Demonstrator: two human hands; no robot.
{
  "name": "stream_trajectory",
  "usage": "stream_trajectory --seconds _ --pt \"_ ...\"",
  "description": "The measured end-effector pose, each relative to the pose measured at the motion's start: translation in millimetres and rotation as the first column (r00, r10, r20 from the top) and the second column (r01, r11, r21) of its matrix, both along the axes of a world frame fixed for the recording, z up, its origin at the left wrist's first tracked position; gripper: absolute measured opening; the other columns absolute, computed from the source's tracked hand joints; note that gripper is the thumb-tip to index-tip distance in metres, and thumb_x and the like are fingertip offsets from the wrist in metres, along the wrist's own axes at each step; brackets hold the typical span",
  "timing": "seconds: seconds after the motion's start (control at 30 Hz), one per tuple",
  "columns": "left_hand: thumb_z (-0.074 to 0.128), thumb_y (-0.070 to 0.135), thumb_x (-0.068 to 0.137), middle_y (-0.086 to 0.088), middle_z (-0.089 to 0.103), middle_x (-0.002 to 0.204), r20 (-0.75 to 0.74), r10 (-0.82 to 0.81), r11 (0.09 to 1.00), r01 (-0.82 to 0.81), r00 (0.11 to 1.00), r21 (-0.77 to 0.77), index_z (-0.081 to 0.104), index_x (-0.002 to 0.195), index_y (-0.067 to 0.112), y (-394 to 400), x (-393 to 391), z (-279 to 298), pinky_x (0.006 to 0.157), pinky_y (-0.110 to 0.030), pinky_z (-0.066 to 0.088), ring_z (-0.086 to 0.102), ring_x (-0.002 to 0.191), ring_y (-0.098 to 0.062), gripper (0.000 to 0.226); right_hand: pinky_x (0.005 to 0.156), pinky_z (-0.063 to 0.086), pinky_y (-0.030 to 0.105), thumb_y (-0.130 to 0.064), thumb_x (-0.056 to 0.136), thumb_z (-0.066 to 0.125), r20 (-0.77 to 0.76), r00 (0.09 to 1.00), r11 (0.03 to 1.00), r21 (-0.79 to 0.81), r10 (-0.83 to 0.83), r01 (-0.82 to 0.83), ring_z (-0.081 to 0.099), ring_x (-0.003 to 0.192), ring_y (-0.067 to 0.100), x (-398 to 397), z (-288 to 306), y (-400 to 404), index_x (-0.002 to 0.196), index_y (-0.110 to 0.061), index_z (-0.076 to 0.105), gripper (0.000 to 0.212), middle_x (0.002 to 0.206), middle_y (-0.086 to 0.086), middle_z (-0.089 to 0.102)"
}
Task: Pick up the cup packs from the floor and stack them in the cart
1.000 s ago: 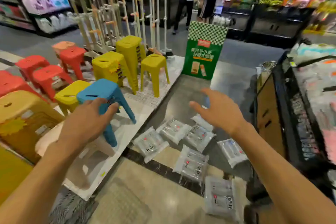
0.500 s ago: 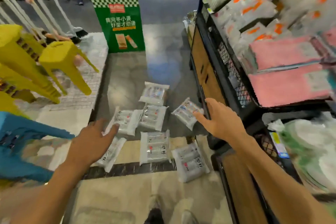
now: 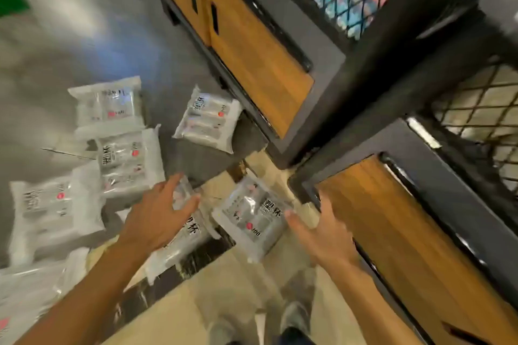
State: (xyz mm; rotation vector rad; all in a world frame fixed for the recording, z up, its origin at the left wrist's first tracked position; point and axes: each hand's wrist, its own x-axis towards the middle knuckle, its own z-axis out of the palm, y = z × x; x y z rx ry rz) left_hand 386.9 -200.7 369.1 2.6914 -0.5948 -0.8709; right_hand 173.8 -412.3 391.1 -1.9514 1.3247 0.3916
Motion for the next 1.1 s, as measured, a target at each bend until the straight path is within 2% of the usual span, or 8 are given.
stream_trajectory --seconds 0.3,0.4,0.5,0.63,0.73,0.8,0.9,1.1 --pt "0.035 0.083 0.085 -0.013 0.034 0.163 -0.114 -0.274 0.947 0.288 0.955 0.140 0.018 0.163 0.029 -84 14 -363 0.114 -0.051 0.037 0.043 0.142 -0.038 0.096 0.103 0.049 0.043 -0.076 0.085 0.065 -0.032 0.902 0.895 0.113 -0.431 0.432 0.050 0.139 0.040 -14 -361 2 0.167 -0.018 0.015 0.112 0.157 0.019 0.047" --pt "0.033 0.097 0.068 -0.016 0.035 0.160 -0.161 -0.252 0.955 0.273 0.954 0.121 0.015 0.163 0.027 -101 22 -439 0.114 -0.053 0.037 0.045 0.138 -0.040 0.120 0.061 0.045 0.011 -0.063 0.088 0.073 0.000 0.865 0.854 0.159 -0.502 0.496 0.064 0.092 0.016 -15 -439 11 0.150 -0.009 0.041 0.088 0.134 0.011 0.065" --pt "0.032 0.103 0.060 -0.015 0.041 0.154 -0.120 -0.250 0.963 0.260 0.961 0.072 0.024 0.159 0.023 -107 27 -483 0.109 -0.049 0.039 0.044 0.136 -0.036 0.127 0.043 0.039 0.004 -0.055 0.087 0.078 0.064 0.815 0.811 0.174 -0.576 0.559 0.048 0.068 -0.004 -14 -495 22 0.134 -0.006 0.050 0.073 0.096 -0.003 0.063" --pt "0.052 0.087 0.073 -0.010 0.058 0.115 -0.112 -0.205 0.978 0.200 0.972 -0.055 0.038 0.144 0.015 -112 28 -498 0.084 -0.037 0.040 0.054 0.100 -0.029 0.102 0.044 0.044 0.012 -0.065 0.083 0.075 0.154 0.734 0.749 0.179 -0.661 0.638 0.060 0.071 0.005 -12 -521 33 0.137 -0.009 0.045 0.083 0.090 -0.003 0.062" --pt "0.058 0.088 0.069 -0.002 0.062 0.098 -0.145 -0.131 0.985 0.113 0.981 -0.127 0.040 0.139 0.020 -110 26 -489 0.077 -0.037 0.045 0.062 0.084 -0.025 0.100 0.073 0.060 0.037 -0.069 0.078 0.080 0.198 0.682 0.710 0.189 -0.704 0.678 0.070 0.088 0.026 -6 -514 31 0.135 -0.013 0.044 0.088 0.105 0.008 0.070" --pt "0.063 0.087 0.069 0.003 0.066 0.095 -0.165 -0.075 0.981 0.043 0.983 -0.187 0.042 0.137 0.021 -107 24 -475 0.071 -0.036 0.050 0.065 0.078 -0.018 0.097 0.081 0.061 0.037 -0.069 0.075 0.083 0.232 0.668 0.707 0.235 -0.707 0.667 0.070 0.093 0.027 -6 -498 25 0.128 -0.019 0.044 0.083 0.109 0.009 0.071" --pt "0.070 0.068 0.080 0.012 0.064 0.096 -0.187 0.025 0.957 -0.078 0.982 -0.279 0.043 0.137 0.021 -102 20 -434 0.066 -0.030 0.049 0.066 0.080 -0.009 0.079 0.059 0.046 0.017 -0.060 0.084 0.079 0.259 0.735 0.779 0.253 -0.626 0.574 0.061 0.082 0.012 -2 -449 7 0.124 -0.021 0.042 0.067 0.095 -0.004 0.060" --pt "0.071 0.071 0.078 0.009 0.065 0.108 -0.196 0.233 0.869 -0.294 0.953 -0.397 0.050 0.130 0.021 -73 20 -271 0.071 -0.031 0.049 0.065 0.091 -0.010 0.075 0.094 0.058 0.047 -0.074 0.074 0.078 0.378 0.787 0.872 0.173 -0.488 0.458 0.068 0.106 0.025 29 -289 -15 0.127 -0.028 0.049 0.076 0.112 -0.005 0.069"
